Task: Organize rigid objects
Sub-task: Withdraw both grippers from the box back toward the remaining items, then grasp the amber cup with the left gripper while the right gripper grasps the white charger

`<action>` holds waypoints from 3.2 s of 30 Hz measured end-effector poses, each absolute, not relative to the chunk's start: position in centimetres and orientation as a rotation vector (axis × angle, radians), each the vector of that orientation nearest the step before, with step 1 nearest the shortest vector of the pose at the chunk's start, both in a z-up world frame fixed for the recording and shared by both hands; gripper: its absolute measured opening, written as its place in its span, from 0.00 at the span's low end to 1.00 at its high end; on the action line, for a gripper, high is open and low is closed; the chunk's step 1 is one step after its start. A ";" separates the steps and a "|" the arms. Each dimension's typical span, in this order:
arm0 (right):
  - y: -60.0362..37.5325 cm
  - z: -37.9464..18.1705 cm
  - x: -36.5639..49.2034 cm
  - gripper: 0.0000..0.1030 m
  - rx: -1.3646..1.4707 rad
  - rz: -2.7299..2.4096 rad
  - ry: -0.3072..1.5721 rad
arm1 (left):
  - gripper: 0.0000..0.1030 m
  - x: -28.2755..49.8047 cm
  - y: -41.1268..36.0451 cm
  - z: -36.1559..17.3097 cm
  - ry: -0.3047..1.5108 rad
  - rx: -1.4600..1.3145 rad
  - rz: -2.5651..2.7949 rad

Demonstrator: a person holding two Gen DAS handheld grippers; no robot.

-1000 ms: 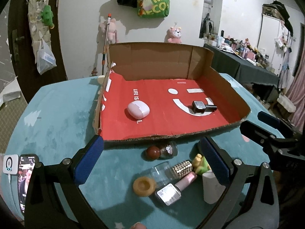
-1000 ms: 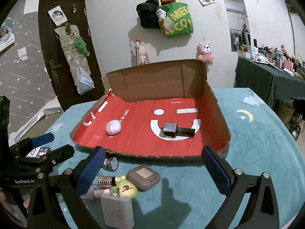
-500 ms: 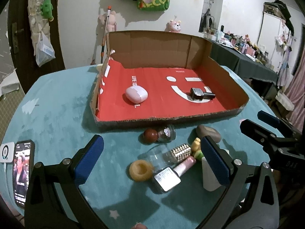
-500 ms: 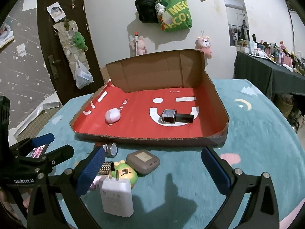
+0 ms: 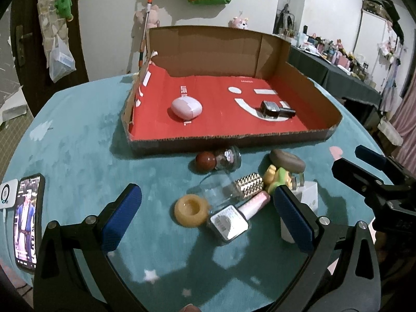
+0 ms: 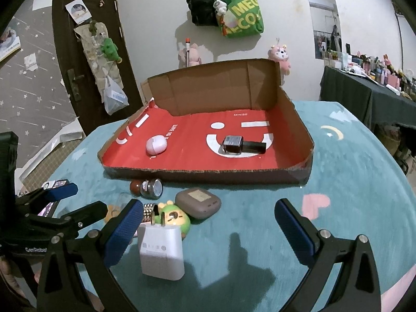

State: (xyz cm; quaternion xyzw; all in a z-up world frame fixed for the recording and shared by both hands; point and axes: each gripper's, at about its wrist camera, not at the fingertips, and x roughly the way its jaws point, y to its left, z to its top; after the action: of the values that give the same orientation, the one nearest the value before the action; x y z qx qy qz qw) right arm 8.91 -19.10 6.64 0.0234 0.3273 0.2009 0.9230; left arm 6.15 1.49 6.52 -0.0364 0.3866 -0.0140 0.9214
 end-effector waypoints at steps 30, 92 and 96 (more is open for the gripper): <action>-17.9 3.3 6.8 1.00 0.027 0.435 0.765 | 1.00 5.7 2.9 2.9 0.893 -0.120 0.032; -14.8 3.1 7.4 0.47 0.050 0.609 0.830 | 0.35 7.9 3.1 4.8 0.829 -0.087 0.009; -15.4 3.8 7.8 0.45 0.085 0.614 0.830 | 0.35 7.5 2.9 6.0 0.802 -0.090 -0.006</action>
State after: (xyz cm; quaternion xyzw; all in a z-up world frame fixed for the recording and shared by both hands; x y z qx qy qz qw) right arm 7.83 -15.37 3.77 0.0405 0.3968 0.2936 0.8687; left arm 7.50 2.94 5.96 -0.0440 0.3902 -0.0030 0.9197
